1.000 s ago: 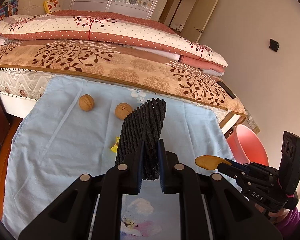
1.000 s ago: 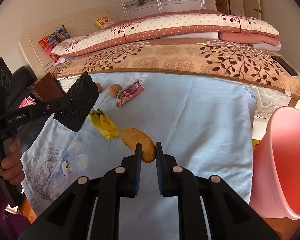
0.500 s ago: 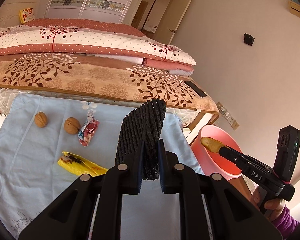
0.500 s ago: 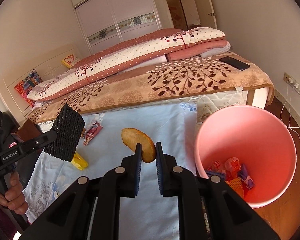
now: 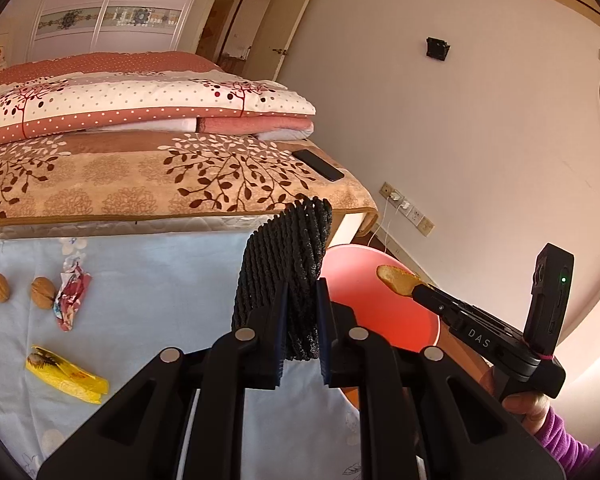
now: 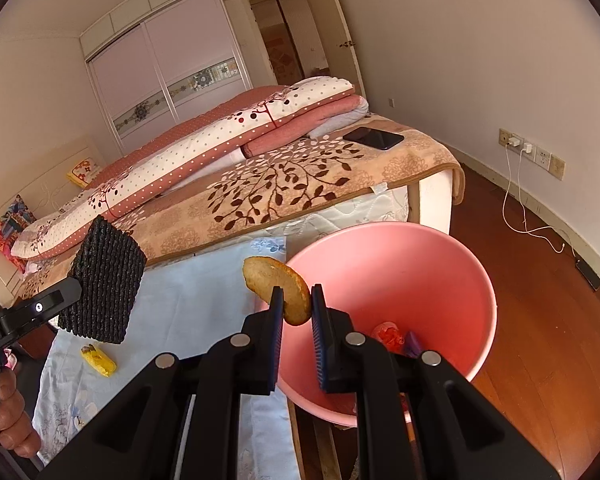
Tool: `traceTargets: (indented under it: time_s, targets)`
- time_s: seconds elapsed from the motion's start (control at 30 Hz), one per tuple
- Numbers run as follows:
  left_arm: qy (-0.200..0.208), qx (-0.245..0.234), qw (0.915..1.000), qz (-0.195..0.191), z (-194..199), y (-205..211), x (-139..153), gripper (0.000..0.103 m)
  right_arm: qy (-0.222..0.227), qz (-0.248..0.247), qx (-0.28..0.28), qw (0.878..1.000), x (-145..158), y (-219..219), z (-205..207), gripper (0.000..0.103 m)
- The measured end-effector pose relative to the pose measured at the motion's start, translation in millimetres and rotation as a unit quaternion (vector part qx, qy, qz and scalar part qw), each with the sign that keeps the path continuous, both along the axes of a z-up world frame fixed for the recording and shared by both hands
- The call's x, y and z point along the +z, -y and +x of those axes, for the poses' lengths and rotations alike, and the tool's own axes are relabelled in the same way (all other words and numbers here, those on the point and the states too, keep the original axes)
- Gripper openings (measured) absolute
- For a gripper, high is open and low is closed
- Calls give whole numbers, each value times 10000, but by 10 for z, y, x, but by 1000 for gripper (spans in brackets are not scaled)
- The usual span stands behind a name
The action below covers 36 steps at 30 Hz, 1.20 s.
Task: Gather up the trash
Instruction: 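Carry the black net and orange peel slice over the pink bin with both grippers, then open both grippers over the bin to drop the black net and peel slice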
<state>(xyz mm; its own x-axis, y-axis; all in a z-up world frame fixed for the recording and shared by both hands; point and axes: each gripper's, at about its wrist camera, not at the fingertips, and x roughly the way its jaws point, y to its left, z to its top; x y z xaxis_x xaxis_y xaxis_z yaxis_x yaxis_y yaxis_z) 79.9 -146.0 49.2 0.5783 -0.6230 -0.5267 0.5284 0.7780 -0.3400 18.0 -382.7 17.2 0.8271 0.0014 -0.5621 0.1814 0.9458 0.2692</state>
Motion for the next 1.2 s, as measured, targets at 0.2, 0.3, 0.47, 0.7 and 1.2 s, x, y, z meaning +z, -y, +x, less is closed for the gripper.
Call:
traceTargets:
  time_s: [0.2,0.3,0.47,0.7,1.2]
  targets:
    - [76,-392,9992,29,-21,402,32,13,31,9,-333,9994,-20,250,-93,13]
    - [117,-552,9984,68,-24,580,25,13,41,-43,-467,9989,-34,340,-127,13]
    - [23,-765,9970,77,19,846,-19,13,57,-66,-596,9982,-67,459,-164,13]
    - [-120,-952,9952,172,110,1168,-139,13,-14,-43,-756,9971,-158,596,-164,13]
    - [-428,-1046,9928,395,270,1543,-436,13,-169,112,-984,9949,-325,768,-196,13]
